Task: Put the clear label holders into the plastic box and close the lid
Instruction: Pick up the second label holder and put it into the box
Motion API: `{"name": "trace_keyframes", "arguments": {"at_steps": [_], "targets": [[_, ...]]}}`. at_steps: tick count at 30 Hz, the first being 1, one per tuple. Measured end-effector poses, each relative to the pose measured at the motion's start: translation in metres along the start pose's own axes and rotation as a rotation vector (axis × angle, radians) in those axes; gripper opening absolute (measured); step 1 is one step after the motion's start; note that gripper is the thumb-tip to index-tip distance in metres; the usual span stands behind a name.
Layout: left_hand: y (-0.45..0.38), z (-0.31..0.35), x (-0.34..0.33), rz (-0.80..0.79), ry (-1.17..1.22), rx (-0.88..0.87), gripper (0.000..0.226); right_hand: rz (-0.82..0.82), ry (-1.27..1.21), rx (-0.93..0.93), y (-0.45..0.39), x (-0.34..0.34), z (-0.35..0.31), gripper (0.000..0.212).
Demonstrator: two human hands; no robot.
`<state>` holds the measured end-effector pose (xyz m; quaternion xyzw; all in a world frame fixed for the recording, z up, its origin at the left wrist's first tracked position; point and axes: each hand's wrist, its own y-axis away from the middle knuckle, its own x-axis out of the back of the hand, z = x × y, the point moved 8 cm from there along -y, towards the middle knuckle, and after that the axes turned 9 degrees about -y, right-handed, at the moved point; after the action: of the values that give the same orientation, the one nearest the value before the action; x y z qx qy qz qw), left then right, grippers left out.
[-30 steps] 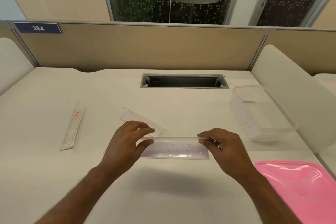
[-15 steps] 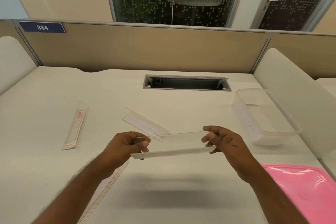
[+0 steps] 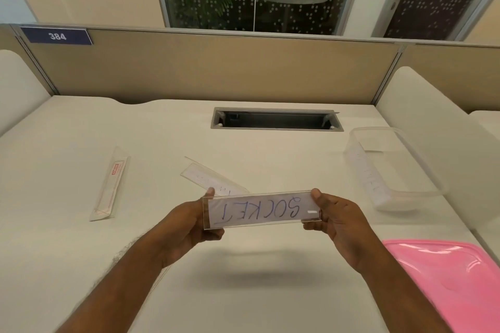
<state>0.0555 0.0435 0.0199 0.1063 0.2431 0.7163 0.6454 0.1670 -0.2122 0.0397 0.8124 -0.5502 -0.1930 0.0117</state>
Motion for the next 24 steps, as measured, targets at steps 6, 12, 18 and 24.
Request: {"name": "trace_keyframes", "arguments": {"at_steps": [6, 12, 18, 24], "targets": [[0.000, -0.012, 0.000, -0.038, 0.095, 0.015, 0.072, 0.099, -0.027, -0.081, 0.000, 0.007, 0.017, 0.052], [0.001, -0.021, 0.006, 0.161, 0.166, 0.008, 0.047, 0.156, 0.015, -0.150, 0.005, 0.006, 0.026, 0.061], [0.005, -0.010, 0.011, 0.186, 0.097, -0.035, 0.042, 0.221, 0.647, 0.059, 0.009, 0.012, 0.000, 0.082], [0.008, 0.017, 0.009, 0.198, -0.116, -0.126, 0.049, -0.116, 1.228, 0.683, 0.015, -0.044, -0.037, 0.083]]}}
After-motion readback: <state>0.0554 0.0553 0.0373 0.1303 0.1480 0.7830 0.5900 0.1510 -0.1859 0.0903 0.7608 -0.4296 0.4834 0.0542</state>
